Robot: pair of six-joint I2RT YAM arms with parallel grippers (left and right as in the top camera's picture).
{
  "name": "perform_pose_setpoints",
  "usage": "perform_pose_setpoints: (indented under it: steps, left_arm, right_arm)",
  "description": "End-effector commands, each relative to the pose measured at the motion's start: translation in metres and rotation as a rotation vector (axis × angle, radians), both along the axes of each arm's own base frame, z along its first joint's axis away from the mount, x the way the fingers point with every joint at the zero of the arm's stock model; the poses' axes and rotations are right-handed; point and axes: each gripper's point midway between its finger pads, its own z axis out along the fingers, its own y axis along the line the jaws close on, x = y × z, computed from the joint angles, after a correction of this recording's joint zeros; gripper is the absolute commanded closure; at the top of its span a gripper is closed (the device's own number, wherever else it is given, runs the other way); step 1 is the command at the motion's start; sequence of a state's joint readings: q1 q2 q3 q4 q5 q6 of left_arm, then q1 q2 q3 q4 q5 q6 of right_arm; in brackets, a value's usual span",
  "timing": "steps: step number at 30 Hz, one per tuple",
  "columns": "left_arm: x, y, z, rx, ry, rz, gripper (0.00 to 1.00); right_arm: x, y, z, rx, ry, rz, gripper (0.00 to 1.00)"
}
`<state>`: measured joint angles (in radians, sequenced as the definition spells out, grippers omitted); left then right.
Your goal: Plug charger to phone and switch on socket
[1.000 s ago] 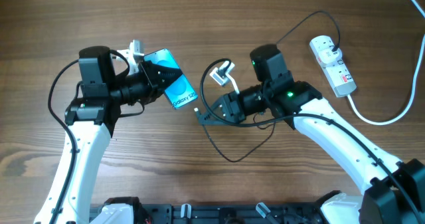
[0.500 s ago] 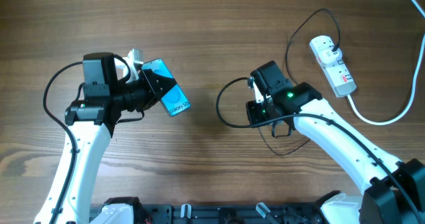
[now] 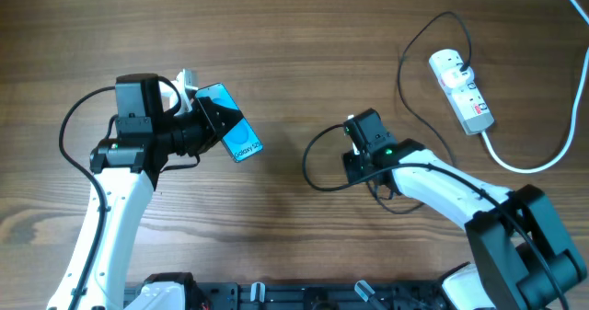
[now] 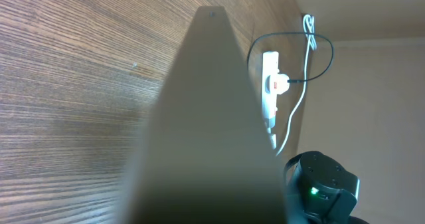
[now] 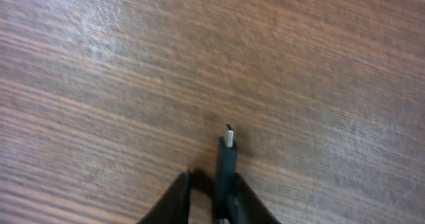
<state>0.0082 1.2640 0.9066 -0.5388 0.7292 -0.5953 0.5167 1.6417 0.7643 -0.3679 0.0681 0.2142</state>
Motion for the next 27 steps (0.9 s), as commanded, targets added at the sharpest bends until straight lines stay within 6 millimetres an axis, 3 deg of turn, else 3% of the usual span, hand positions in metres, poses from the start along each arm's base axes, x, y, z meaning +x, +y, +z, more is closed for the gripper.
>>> perform_pose_setpoints:
  steps: [1,4,9,12,20,22,23,27]
  left_arm:
    - [0.001,-0.001,0.008,0.006,-0.041,-0.015,0.96]
    - [0.001,-0.001,0.008,0.006,-0.040,-0.015,0.96]
    - [0.001,-0.001,0.008,0.006,-0.041,-0.015,0.96]
    - [0.001,-0.001,0.008,0.006,-0.041,-0.015,0.96]
    - [0.001,-0.001,0.008,0.006,-0.042,-0.015,0.96]
    - [0.001,-0.001,0.008,0.005,-0.042,-0.015,0.96]
    - [0.001,-0.001,0.008,0.005,-0.042,-0.015,0.96]
    - [0.004,-0.004,0.015,0.001,-0.102,-0.055,0.96]
  right_arm:
    - [-0.025,-0.011,-0.032,-0.053,0.109,0.025,0.69]
    - [-0.023,-0.010,-0.032,-0.052,0.102,0.034,0.67]
    - [-0.023,-0.010,-0.032,-0.052,0.102,0.034,0.78]
    - [-0.025,-0.010,-0.032,-0.049,0.109,0.035,0.79]
    - [-0.042,-0.005,-0.034,-0.011,0.192,0.053,0.82]
    - [-0.046,0.000,-0.034,0.015,0.209,0.062,0.88]
    - [-0.047,0.001,-0.034,0.025,0.214,0.065,0.95]
    - [-0.050,0.009,-0.031,0.061,0.235,0.108,0.96]
